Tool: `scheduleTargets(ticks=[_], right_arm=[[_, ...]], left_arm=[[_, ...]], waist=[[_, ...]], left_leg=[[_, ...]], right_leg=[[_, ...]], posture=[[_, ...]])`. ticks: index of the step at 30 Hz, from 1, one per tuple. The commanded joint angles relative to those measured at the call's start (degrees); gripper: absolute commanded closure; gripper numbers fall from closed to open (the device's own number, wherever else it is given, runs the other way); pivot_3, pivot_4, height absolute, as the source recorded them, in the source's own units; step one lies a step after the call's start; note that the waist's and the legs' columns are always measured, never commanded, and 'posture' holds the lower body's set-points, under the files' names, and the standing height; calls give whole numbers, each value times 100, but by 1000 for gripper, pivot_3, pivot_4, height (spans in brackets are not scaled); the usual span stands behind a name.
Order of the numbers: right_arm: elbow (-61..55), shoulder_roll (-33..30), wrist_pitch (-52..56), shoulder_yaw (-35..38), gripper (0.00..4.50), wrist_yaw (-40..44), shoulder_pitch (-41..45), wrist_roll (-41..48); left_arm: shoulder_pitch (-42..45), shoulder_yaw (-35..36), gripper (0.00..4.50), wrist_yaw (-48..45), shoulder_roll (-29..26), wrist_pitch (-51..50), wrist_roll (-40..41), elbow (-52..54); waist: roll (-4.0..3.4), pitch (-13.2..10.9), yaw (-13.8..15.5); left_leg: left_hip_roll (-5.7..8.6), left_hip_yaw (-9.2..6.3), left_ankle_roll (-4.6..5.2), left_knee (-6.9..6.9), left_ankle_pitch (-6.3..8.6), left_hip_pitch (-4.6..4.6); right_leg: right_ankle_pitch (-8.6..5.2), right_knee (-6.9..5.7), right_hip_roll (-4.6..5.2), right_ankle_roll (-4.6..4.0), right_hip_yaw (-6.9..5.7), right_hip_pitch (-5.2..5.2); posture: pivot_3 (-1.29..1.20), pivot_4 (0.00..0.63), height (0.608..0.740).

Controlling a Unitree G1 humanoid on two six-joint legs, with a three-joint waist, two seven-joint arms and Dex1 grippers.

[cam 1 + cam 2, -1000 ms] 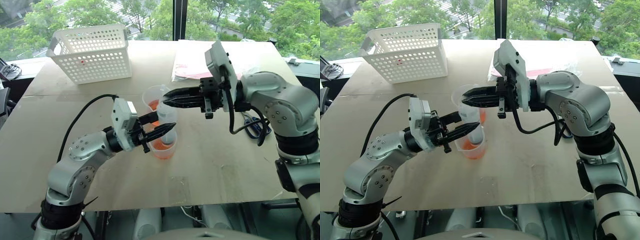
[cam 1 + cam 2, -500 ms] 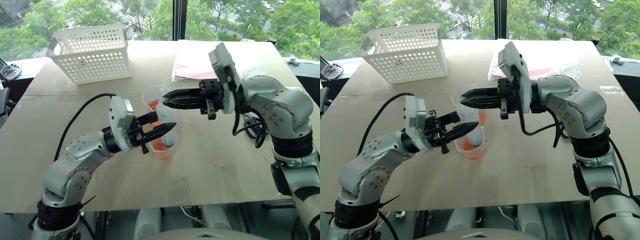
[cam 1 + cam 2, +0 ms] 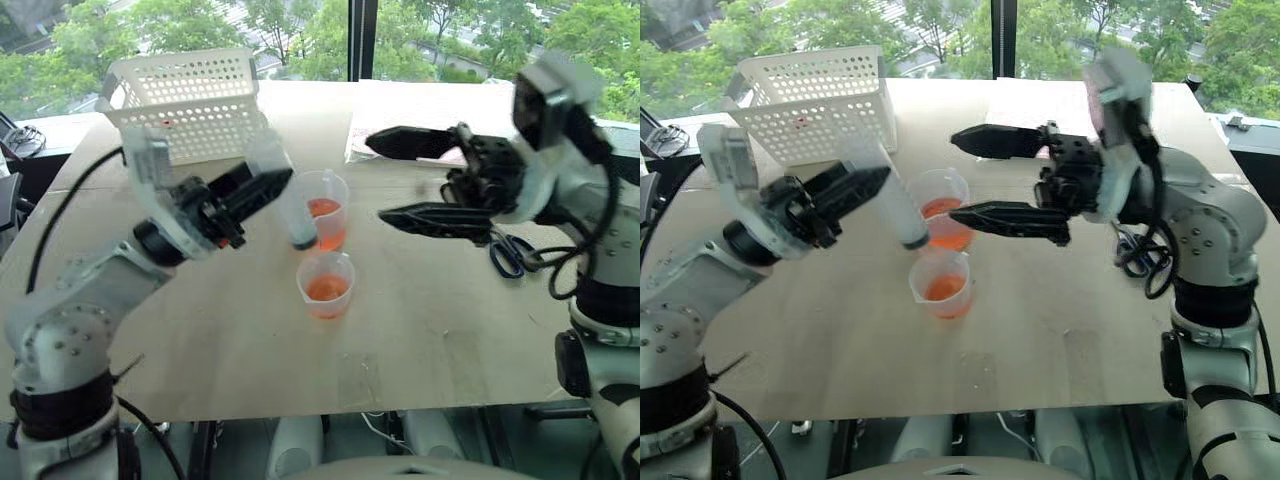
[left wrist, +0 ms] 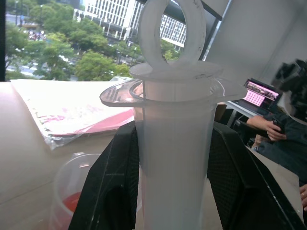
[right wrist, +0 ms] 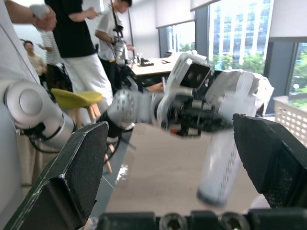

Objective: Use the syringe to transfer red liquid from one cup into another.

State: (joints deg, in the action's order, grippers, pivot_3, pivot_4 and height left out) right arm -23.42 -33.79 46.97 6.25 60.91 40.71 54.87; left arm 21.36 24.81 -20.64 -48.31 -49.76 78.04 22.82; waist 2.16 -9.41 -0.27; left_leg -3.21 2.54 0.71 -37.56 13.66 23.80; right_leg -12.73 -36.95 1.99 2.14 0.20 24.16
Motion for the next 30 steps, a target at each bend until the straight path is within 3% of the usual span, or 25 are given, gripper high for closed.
scheduleTargets(ticks=[1,3,7,10,13,19,25,30], right_arm=[[-433,-507,-364,97,55,153,-705,-450],[-592,-718,-453,155,55,129,-1176,-511],[-846,-963,-653,218,55,76,-1878,-677],[-994,-1170,-832,188,55,147,-2301,-876],[-1058,-1248,-954,168,55,150,-2467,-925],[-1470,-1345,-1096,493,55,-29,-3253,-867],[-1638,-1392,-1179,641,55,-231,-3695,-939],[-1648,-1365,-1389,705,0,-395,-3922,-1113]], left_arm=[[450,369,3094,391,-1013,-877,740,-845],[804,193,3094,9,-1561,-1379,851,-1511],[1363,-844,3094,-892,-2428,-2085,-195,-2513],[1771,-1939,3094,-1816,-2637,-2313,-1166,-3024],[2207,-2546,3094,-2365,-2568,-2388,-1857,-3479],[3789,-4704,3094,-3954,-1416,-1117,-4585,-5925],[4480,-5256,3094,-4879,-499,96,-6130,-7756],[4682,-4801,804,-5097,-302,309,-6506,-8106]], waist=[[-2,-2,-18],[-11,-7,-46],[-14,-9,-56],[-14,-9,-36],[-12,-10,2],[-6,-6,133],[3,-6,91],[7,-9,81]], left_leg=[[0,0,0,0,0,-2],[3,14,0,6,0,-8],[7,27,-1,11,0,-14],[5,26,-2,15,0,-15],[7,22,-2,13,0,-9],[11,22,-2,8,0,-3],[11,23,-1,0,0,6],[7,18,-1,0,0,3]], right_leg=[[0,1,-1,0,0,-1],[0,3,2,3,16,0],[-3,0,0,6,25,2],[-5,1,-3,4,22,4],[-3,3,-2,1,17,4],[-3,6,-4,-1,16,4],[-2,12,-3,0,19,4],[-3,6,-6,0,19,5]], posture=[[0,150,740],[0,150,740],[0,150,740],[0,150,740],[0,150,740],[0,150,740],[0,150,740],[0,150,740]])
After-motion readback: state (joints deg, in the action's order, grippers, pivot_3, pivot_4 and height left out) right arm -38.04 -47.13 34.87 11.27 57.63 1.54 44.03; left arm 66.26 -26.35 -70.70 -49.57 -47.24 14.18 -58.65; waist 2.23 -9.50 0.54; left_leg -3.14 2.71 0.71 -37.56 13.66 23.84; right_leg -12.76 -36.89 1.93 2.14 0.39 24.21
